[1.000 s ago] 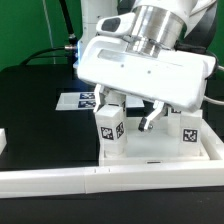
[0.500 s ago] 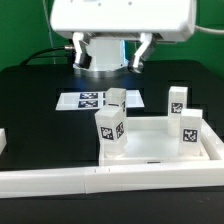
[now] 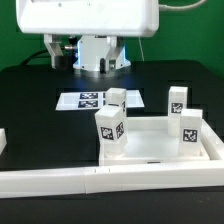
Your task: Assemble square table
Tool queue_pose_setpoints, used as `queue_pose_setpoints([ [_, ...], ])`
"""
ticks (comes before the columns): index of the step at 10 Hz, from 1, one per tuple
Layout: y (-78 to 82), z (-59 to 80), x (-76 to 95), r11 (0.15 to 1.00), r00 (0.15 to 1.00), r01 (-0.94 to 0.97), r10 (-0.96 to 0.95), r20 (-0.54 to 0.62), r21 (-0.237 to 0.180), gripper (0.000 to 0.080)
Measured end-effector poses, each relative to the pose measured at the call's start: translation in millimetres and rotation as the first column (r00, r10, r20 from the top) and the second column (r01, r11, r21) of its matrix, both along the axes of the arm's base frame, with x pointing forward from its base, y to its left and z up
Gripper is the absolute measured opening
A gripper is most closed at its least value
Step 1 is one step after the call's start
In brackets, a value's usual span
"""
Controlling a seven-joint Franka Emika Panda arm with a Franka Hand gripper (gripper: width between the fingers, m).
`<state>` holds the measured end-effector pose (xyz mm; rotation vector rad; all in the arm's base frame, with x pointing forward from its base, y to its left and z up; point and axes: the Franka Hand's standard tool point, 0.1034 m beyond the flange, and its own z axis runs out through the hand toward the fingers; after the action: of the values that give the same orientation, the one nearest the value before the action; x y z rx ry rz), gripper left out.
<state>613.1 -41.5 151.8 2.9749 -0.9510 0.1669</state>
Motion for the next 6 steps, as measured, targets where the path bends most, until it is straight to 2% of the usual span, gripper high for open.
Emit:
queue_pose_setpoints([
  [2, 16.3, -14.2, -1.8, 1.0, 0.996, 0.018, -0.016, -0.083, 0.018, 0.0649],
  [3, 16.7, -16.3, -2.4, 0.999, 0.993, 0.022, -0.019, -0.119, 0.024, 0.0649],
  [6, 14.4, -15.6, -0.1, 1.0, 0.994, 0.02, -0.018, -0.105, 0.016, 0.0649],
])
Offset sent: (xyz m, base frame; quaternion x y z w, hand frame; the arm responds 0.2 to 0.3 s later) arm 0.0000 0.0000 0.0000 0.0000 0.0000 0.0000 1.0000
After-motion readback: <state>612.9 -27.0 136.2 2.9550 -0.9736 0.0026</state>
